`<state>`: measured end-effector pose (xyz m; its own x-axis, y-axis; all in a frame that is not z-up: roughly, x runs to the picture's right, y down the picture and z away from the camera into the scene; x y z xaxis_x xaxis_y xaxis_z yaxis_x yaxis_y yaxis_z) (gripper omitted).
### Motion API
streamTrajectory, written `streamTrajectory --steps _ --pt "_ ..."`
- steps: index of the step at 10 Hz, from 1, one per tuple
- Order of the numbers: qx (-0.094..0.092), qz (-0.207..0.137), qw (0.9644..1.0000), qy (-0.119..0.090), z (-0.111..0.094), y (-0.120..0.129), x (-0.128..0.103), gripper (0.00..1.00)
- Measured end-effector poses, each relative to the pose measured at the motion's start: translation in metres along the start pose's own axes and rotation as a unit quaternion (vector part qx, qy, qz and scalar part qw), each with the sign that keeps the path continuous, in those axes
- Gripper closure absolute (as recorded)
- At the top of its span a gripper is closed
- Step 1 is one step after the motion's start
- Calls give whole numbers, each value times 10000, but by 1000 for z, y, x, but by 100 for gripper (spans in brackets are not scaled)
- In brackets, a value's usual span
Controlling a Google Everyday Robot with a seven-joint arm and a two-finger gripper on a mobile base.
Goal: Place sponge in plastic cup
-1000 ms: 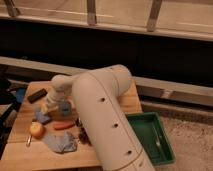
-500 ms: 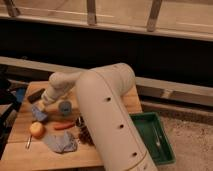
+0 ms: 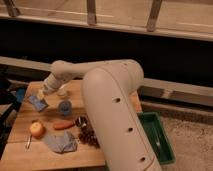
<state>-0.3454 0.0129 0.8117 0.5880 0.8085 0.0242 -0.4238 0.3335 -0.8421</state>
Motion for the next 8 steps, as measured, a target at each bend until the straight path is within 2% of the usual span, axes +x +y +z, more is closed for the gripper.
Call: streamTrajectory --steps 2,4,8 --pt "108 20 9999 -49 -34 -2 -8 100" --pt "261 134 9995 -77 -66 -6 5 100" --pt "531 686 9961 -128 -106 -30 68 100"
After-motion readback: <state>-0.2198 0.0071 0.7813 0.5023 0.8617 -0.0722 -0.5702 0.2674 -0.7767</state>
